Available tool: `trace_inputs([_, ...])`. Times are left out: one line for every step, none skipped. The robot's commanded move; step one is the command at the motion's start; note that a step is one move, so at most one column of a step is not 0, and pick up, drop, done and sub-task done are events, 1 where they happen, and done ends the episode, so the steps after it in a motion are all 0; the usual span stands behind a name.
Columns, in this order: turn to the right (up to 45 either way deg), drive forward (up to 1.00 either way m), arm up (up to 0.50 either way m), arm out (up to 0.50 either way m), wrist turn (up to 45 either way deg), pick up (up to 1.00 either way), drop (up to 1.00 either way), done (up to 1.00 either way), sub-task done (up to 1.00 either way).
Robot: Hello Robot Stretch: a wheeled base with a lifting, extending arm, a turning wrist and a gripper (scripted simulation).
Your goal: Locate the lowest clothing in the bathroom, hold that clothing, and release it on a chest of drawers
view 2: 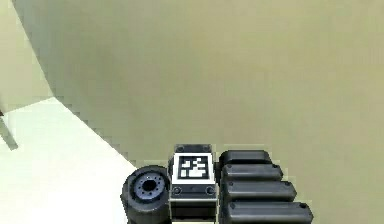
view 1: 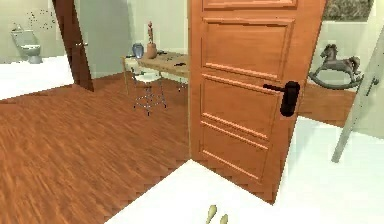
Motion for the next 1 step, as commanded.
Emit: trace_inputs([-42.0,0.00,0.00,0.00,0.0,0.00,0.00,0.00,0.00])
